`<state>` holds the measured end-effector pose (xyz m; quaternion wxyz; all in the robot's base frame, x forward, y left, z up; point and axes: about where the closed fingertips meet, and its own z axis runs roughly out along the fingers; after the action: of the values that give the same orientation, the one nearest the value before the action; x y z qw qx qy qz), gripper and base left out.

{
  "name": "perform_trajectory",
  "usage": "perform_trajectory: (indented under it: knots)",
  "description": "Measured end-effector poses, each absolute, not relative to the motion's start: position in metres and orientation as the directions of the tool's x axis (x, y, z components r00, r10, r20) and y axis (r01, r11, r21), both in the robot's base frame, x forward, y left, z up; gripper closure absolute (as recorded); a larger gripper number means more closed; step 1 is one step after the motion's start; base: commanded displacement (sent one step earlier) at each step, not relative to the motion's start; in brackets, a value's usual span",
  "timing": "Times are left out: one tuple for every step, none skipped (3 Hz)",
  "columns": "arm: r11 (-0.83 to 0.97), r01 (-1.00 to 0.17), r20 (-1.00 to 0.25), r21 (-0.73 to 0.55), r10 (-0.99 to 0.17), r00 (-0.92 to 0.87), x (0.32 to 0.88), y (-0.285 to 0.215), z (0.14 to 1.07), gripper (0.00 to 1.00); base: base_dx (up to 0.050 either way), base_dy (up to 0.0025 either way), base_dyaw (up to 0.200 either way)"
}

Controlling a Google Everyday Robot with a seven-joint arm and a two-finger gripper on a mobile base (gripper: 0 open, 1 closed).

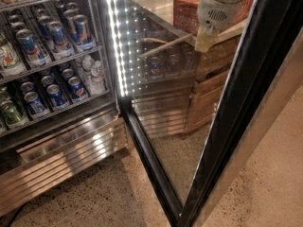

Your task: Close right fridge door

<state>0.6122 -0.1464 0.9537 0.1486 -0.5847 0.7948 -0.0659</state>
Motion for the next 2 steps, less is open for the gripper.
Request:
perform_trajectory:
  knots:
    - [0.308, -0.910, -0.159, -0.278, -0.949, -0.272, 0.6121, -0.1464, 0.9537, 1.00, -0.037, -0.00216, 0.133]
    - [0.308, -0.910, -0.159, -0.278, -0.949, -0.272, 0.6121, -0.1464, 0.9537, 1.00, -0.047, -0.00004, 0.000]
